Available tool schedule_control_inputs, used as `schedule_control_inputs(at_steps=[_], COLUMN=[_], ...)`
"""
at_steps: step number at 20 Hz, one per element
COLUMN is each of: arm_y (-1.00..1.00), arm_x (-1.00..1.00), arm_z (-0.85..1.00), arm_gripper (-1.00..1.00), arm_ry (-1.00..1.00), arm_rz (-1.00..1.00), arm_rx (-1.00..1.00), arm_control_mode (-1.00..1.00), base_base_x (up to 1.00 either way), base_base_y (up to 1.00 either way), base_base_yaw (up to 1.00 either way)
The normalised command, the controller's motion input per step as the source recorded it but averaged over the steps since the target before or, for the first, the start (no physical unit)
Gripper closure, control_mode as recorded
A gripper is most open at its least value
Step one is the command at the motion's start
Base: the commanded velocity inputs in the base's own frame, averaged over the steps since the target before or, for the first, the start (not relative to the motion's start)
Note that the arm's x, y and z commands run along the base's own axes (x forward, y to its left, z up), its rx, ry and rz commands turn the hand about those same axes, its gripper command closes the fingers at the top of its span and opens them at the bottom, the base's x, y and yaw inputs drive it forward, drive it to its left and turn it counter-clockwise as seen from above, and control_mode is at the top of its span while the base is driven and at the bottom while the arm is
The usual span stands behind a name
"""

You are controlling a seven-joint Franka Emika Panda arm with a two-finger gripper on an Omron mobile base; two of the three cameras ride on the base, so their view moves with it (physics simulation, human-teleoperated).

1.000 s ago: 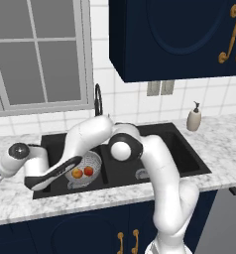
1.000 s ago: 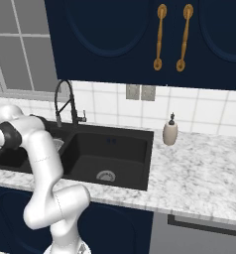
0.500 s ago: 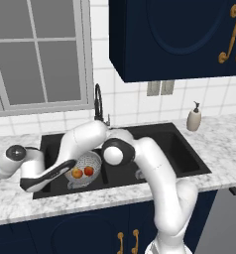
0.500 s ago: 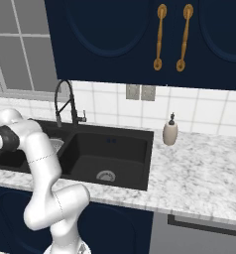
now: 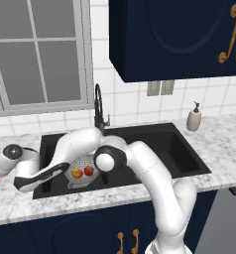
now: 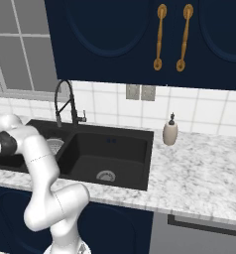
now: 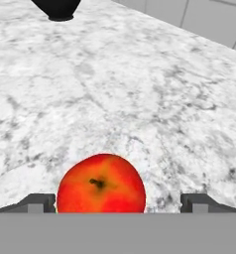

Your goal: Put the colander in the sink, put the apple, peach, apple in the colander, and turn on the sink faucet and pour water over the colander.

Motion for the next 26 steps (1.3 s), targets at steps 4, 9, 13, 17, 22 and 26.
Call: schedule_control_inputs(at_steps=[4,9,13,17,22,26], arm_y=[0.21,0.03,0.00,-0.23,-0.80,-1.00], arm_x=[0.09,0.00,0.03,-0.06,-0.48,-0.44], arm_z=[-0.22,-0.30,-0.15,0.19,0.29,0.01], arm_gripper=[-1.00,1.00,1.00,1.00,1.00,1.00], arm_ry=[0.00,0.00,0.00,0.00,0.00,0.00], arm_rz=[0.00,0.00,-0.01,-0.04,-0.20,-0.27], arm_rx=[0.00,0.00,0.00,0.00,0.00,0.00], arm_control_mode=[-1.00,-1.00,-1.00,-1.00,-1.00,-1.00], base_base_x=[0.00,0.00,0.00,0.00,0.00,0.00], base_base_y=[0.00,0.00,0.00,0.00,0.00,0.00], base_base_yaw=[0.00,0.00,0.00,0.00,0.00,0.00])
